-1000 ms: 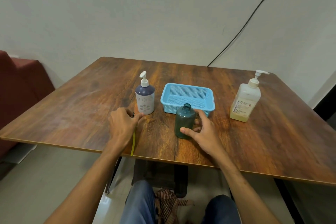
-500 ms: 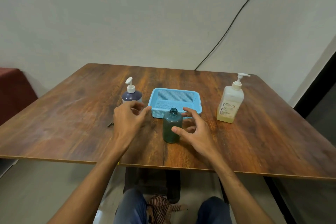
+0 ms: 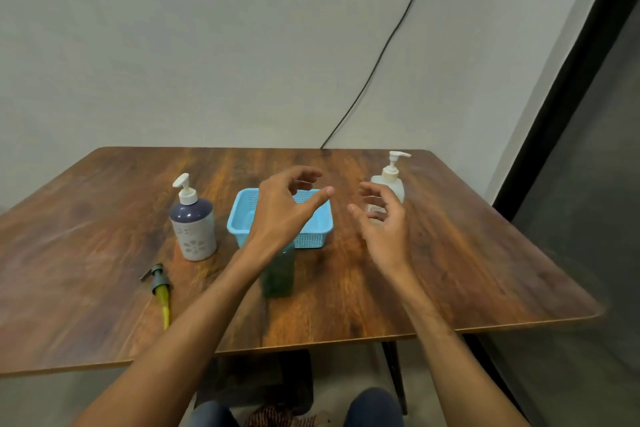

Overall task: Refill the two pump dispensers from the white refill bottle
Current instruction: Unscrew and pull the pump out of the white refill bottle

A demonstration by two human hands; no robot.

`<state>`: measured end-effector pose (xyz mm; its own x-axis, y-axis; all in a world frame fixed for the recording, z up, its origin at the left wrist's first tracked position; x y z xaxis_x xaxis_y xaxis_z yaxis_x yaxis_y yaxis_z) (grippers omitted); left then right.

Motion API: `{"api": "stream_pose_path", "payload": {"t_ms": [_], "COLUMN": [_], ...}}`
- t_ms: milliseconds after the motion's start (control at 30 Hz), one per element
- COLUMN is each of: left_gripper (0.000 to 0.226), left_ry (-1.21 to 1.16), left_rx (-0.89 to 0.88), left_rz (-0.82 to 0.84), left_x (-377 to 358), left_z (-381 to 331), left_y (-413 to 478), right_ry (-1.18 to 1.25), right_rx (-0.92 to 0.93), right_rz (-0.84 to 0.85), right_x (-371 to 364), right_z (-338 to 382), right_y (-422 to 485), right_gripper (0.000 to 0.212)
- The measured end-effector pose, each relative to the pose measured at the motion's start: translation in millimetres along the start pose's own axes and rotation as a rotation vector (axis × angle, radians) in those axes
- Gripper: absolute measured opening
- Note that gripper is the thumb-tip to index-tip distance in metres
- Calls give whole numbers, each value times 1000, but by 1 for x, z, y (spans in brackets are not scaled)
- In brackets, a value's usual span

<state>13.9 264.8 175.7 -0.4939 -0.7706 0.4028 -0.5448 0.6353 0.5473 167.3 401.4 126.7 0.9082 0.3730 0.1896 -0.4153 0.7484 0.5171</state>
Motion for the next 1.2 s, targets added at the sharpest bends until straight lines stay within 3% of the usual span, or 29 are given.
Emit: {"api": "stream_pose_path", "payload": {"t_ms": [167,433,567,700,800,1200], "left_gripper": [32,39,40,43,45,32], "left_ry": [-15,4,-28,-68,-67,-48], "left_rx": [10,47,53,39,16,-4], "left_rz": [93,167,170,192,213,259], "left_x": [-48,-104,-127,-151,-165,-179], "left_z": [-2,9,7,5,6,13], "left_y": [14,41,62,81,90,99], "right_ry": [-30,-113,-113,24,51,122], "right_rx": [-47,-107,-177,-271,-309,-304], "right_rz": [-170,-229,-170,23,118,167], "right_x": [39,64,63,46,35,32], "right_z": [-27,-62,-81,-107,-121,-115], "right_y": [14,33,44,56,64,82], "right_gripper": [41,55,73,94,90,80]}}
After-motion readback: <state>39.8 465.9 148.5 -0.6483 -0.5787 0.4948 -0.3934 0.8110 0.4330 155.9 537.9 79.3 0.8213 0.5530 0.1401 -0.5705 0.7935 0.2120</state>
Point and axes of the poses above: each hand's wrist, its own y-axis towards the middle knuckle, its own x-axis out of the back of the hand, z = x × y, the point moved 10 cm from there along y, towards the middle knuckle, and after that the axes turned 3 degrees about z, right-handed, at the moved point
